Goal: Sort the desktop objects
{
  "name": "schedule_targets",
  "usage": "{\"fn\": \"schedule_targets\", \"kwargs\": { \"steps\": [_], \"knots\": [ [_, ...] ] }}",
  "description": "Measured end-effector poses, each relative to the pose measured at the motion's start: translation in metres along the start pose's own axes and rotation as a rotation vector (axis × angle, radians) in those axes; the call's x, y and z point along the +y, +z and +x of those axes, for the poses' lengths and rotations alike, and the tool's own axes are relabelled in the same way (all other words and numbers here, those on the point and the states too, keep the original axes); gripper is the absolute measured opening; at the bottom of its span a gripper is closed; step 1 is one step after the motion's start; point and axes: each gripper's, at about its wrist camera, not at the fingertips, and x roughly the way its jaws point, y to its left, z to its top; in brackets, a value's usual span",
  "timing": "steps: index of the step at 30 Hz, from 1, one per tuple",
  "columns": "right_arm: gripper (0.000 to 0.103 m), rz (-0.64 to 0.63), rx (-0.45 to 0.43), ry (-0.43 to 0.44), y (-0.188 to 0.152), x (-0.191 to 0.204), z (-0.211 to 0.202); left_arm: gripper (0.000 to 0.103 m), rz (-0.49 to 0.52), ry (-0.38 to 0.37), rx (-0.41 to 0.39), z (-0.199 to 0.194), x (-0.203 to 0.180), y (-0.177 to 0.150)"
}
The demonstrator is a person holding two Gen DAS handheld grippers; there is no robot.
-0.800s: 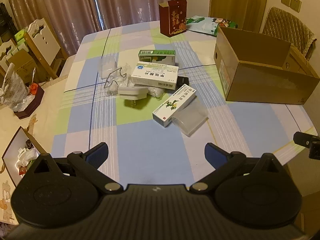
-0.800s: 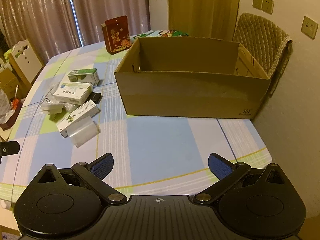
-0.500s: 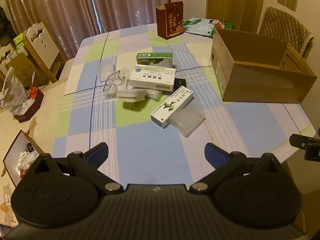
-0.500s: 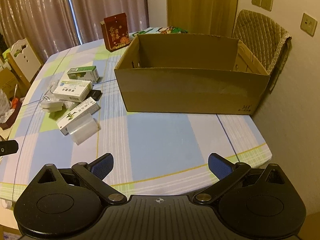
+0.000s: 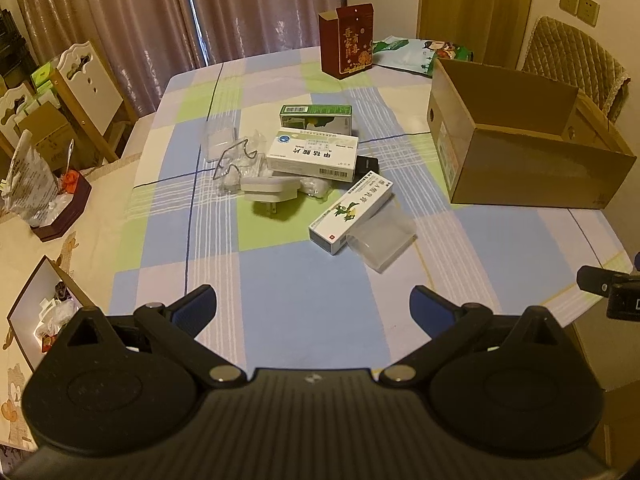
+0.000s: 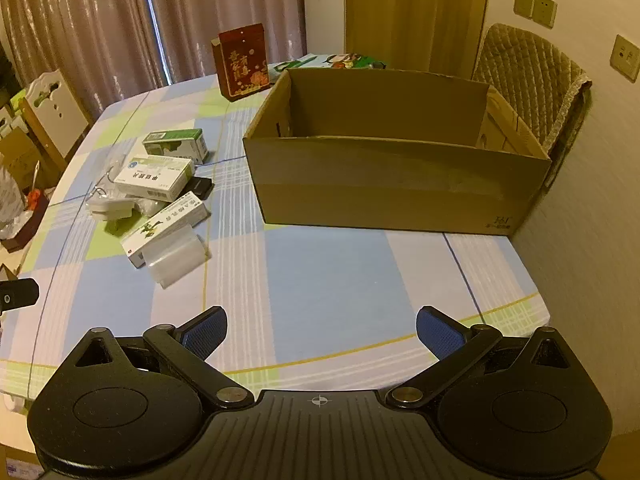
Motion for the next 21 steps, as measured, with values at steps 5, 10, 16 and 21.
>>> {"fn": "schedule_targets", "kwargs": {
  "steps": [5, 10, 16, 21],
  "knots": [
    [0.103, -0.010, 0.004, -0.001, 0.0022, 0.0021, 0.0024, 0.102, -0.008, -0.001, 0.000, 0.0010, 0.0027, -0.0010],
    [0.103, -0.021, 0.000, 0.000, 0.0045, 0.0048, 0.0028, 0.102, -0.021, -0.007, 0.001, 0.0012, 0.0054, -0.0012],
    [0.103, -0.030, -0.001, 0.004, 0.0052, 0.0067, 0.0034, 0.102, -0.029, -0.002, 0.003, 0.0017, 0.0074, -0.0020],
    [0.103, -0.032, 0.001, 0.006, 0.0046, 0.0075, 0.0042, 0.102, -0.031, -0.005, 0.006, 0.0017, 0.0082, -0.0026]
  ]
}}
